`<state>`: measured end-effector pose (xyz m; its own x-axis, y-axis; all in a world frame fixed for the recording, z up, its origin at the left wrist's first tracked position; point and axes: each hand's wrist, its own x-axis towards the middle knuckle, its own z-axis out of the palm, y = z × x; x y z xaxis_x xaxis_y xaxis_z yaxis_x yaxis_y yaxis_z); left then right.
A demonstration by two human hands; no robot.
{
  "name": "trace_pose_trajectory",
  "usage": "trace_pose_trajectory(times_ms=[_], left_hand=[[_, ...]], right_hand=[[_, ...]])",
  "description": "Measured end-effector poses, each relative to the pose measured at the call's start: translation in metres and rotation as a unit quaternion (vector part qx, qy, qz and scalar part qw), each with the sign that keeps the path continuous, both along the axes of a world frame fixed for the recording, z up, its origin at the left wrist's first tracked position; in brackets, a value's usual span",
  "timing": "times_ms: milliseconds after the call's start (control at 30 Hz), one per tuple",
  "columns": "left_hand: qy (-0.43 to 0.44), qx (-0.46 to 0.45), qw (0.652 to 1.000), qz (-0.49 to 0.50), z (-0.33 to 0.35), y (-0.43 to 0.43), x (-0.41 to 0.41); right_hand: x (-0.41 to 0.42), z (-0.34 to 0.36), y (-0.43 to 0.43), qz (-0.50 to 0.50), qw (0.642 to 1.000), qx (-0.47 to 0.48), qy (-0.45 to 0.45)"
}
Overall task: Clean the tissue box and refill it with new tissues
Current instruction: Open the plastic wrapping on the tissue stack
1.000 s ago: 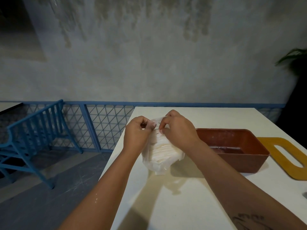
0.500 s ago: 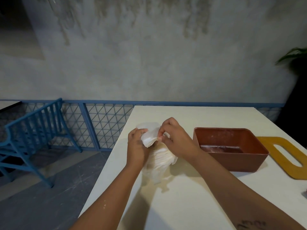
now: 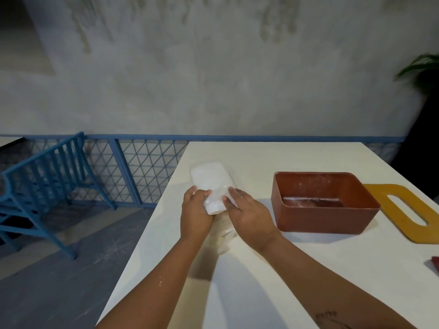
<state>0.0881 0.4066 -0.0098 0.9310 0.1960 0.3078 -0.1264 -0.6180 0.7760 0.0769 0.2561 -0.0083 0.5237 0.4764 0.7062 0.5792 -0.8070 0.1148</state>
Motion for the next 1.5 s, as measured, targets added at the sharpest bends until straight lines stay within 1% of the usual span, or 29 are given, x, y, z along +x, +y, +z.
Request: trace_pose_trajectory(times_ms=[100, 133, 200, 233, 300, 333, 433, 500, 600, 733, 767, 833, 867, 967, 1033, 1100, 1200, 1267, 1300, 1367, 1433, 1500], left_hand=[[-0.014, 0.046, 0.999, -0.02, -0.008, -0.003, -0.002], [-0.013, 0.048, 0.998, -0.025, -0.012, -0.001, -0.001], [-0.008, 0.099, 0.995, 0.013, -0.013, -0.001, 0.0], [-0.003, 0.107, 0.994, 0.006, -0.015, -0.001, 0.0], [-0.006, 0.087, 0.996, -0.019, -0.011, -0.006, -0.005], [-0.011, 0.073, 0.997, -0.002, -0.015, -0.01, -0.007], [-0.017, 0.064, 0.997, -0.034, -0.02, -0.018, -0.008], [0.005, 0.07, 0.997, -0.041, -0.024, -0.027, -0.009], [0.005, 0.019, 1.0, -0.013, -0.03, -0.04, -0.012], [0.018, 0.001, 0.999, 0.027, -0.024, -0.047, -0.016], [0.02, 0.011, 0.999, 0.034, -0.025, -0.047, -0.016], [0.039, 0.001, 0.998, 0.055, -0.02, -0.047, -0.015], [0.051, -0.002, 0.996, 0.07, -0.018, -0.048, -0.014], [0.055, -0.004, 0.996, 0.07, -0.019, -0.052, -0.013], [0.067, -0.023, 0.994, 0.082, -0.021, -0.056, -0.013], [0.072, -0.022, 0.992, 0.099, -0.023, -0.06, -0.014], [0.072, -0.022, 0.99, 0.122, -0.018, -0.062, -0.016], [0.09, -0.033, 0.985, 0.145, -0.005, -0.069, -0.019], [0.098, -0.022, 0.983, 0.152, 0.001, -0.073, -0.021], [0.062, 0.046, 0.99, 0.122, 0.007, -0.078, -0.03], [0.02, 0.1, 0.992, 0.073, 0.01, -0.085, -0.044], [0.006, 0.115, 0.992, 0.047, 0.014, -0.094, -0.054]], right_hand=[[-0.006, -0.01, -0.01, 0.023, 0.999, -0.004, -0.037], [-0.009, -0.011, -0.01, 0.027, 0.998, -0.005, -0.052], [-0.016, -0.01, -0.011, 0.035, 0.997, 0.0, -0.07], [-0.02, -0.008, -0.012, 0.042, 0.996, 0.009, -0.076], [-0.025, -0.005, -0.013, 0.056, 0.995, 0.023, -0.079], [-0.027, -0.004, -0.013, 0.056, 0.996, 0.024, -0.07], [-0.028, -0.003, -0.018, 0.02, 1.0, 0.013, 0.0], [-0.025, -0.004, -0.022, -0.019, 0.998, -0.002, 0.059], [-0.022, 0.005, -0.028, -0.038, 0.991, -0.03, 0.127], [-0.031, 0.014, -0.025, -0.018, 0.989, -0.027, 0.143], [-0.036, 0.011, -0.027, -0.012, 0.989, -0.027, 0.145], [-0.045, 0.005, -0.032, 0.002, 0.991, -0.021, 0.135], [-0.049, 0.004, -0.036, 0.011, 0.992, -0.012, 0.123], [-0.059, 0.004, -0.049, 0.044, 0.996, 0.014, 0.076], [-0.068, 0.012, -0.06, 0.055, 0.997, 0.029, 0.056], [-0.078, 0.022, -0.074, 0.064, 0.997, 0.039, 0.033], [-0.091, 0.03, -0.086, 0.083, 0.995, 0.051, 0.009], [-0.096, 0.033, -0.097, 0.091, 0.992, 0.087, 0.003], [-0.097, 0.035, -0.104, 0.091, 0.989, 0.115, 0.005], [-0.095, 0.041, -0.121, 0.089, 0.979, 0.183, 0.015], [-0.092, 0.048, -0.142, 0.099, 0.962, 0.249, 0.055], [-0.089, 0.055, -0.16, 0.103, 0.943, 0.295, 0.111]])
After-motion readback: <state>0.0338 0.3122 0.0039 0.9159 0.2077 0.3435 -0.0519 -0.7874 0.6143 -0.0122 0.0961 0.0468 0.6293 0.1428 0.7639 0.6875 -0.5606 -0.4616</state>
